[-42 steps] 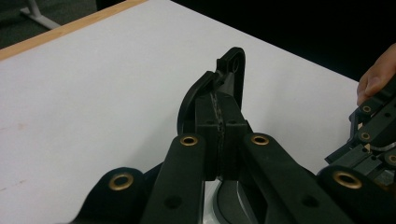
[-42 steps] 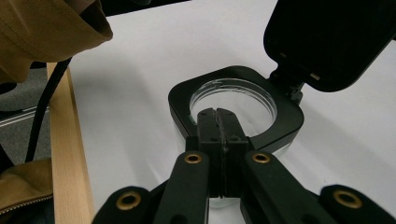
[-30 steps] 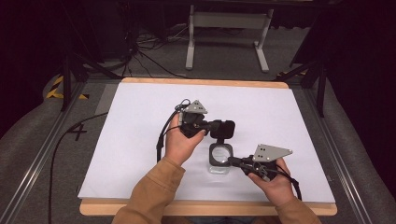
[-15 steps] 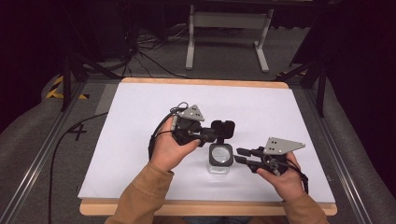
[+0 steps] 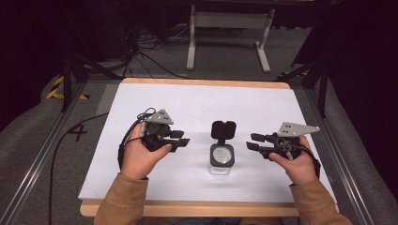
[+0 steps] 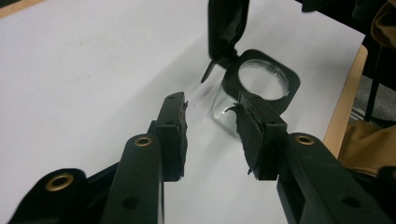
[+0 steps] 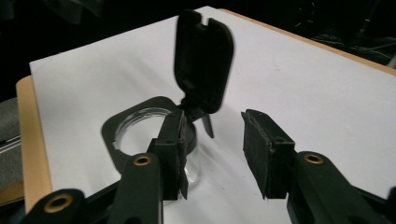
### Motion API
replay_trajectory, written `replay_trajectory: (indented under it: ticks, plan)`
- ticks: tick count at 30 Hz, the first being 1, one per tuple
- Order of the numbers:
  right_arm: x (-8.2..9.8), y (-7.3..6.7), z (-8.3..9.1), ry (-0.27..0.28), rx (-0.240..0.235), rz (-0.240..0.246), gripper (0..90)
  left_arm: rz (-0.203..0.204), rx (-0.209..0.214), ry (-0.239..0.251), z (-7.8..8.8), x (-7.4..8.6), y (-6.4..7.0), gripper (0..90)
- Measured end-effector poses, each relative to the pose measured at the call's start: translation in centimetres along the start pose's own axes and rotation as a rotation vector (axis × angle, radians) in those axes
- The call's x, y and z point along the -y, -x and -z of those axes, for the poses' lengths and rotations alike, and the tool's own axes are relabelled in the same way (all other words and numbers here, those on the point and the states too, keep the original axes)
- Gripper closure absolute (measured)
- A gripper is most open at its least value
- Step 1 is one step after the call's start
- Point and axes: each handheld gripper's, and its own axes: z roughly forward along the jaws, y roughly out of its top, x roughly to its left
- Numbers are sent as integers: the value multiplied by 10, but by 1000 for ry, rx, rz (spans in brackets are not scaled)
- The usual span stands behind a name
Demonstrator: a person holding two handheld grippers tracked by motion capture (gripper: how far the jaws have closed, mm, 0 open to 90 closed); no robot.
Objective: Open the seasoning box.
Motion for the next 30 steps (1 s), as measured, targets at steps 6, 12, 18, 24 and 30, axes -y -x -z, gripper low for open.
replay_trajectory:
  ticks: [6, 12, 18, 24, 30]
  plan:
    - [-1, 19, 1, -17, 57, -28, 566, 43, -60, -14, 10, 18, -14, 605]
    - [6, 36, 1, -48, 107, -64, 536, 88, -92, -21, 10, 33, -30, 587]
    - [17, 56, 3, -69, 155, -107, 503, 110, -103, -19, 1, 44, -44, 572]
    - [33, 75, 4, -101, 189, -162, 485, 131, -110, -50, -12, 57, -61, 549]
    - [48, 89, 1, -144, 218, -197, 476, 146, -129, -76, -23, 68, -74, 535]
